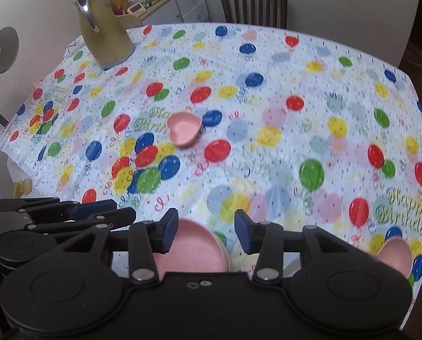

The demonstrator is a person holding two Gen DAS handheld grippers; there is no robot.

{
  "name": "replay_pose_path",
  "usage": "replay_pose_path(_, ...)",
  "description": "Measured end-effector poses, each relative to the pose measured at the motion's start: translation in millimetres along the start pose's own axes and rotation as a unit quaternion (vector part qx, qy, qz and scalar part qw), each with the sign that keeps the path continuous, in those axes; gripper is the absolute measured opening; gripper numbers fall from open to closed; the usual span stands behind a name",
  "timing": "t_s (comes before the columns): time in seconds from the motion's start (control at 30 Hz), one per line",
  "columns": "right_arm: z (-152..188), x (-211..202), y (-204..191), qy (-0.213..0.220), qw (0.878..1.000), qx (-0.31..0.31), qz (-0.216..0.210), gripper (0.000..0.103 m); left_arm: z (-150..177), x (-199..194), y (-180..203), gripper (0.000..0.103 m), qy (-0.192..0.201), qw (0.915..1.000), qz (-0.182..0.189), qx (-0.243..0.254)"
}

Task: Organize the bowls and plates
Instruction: 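Lower the pink bowl onto the stack and open both grippers, then move both grippers to the small pink heart-shaped dish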

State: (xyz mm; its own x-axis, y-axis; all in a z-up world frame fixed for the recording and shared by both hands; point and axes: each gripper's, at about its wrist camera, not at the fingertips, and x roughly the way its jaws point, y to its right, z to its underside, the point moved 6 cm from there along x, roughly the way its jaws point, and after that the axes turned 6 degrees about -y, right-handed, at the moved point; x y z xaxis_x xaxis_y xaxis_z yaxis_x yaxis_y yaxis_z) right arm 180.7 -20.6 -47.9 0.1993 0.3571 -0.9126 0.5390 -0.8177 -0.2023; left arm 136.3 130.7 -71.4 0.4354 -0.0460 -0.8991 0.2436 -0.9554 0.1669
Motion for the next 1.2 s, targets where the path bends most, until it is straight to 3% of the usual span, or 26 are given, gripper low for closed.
replay_pose_path(0.23,-43,-4,-4,0.032,0.999,-0.020,-0.008,0.060,-34,3,-16,0.032,0.020,0.9994,-0.019,-0.019)
replay_pose_path(0.3,-56,-2,-3,0.040,0.999,-0.022,-0.010,0.063,-42,6,-21,0.054,0.026,0.9990,-0.023,-0.028)
replay_pose_path(0.37,-67,2,-2,0.045,0.999,-0.025,-0.014,0.065,-50,8,-25,0.068,0.038,0.9983,-0.029,-0.035)
replay_pose_path(0.67,-109,40,0,0.036,0.999,-0.022,-0.024,0.094,-74,40,-42,0.076,0.034,0.9959,-0.040,-0.073)
replay_pose_path(1.0,-138,107,8,-0.011,1.000,-0.001,-0.027,0.094,-89,94,-62,0.076,0.008,0.9922,-0.048,-0.114)
replay_pose_path(1.2,-145,148,12,-0.045,0.998,-0.001,-0.031,0.082,-87,127,-74,0.076,-0.015,0.9890,-0.059,-0.135)
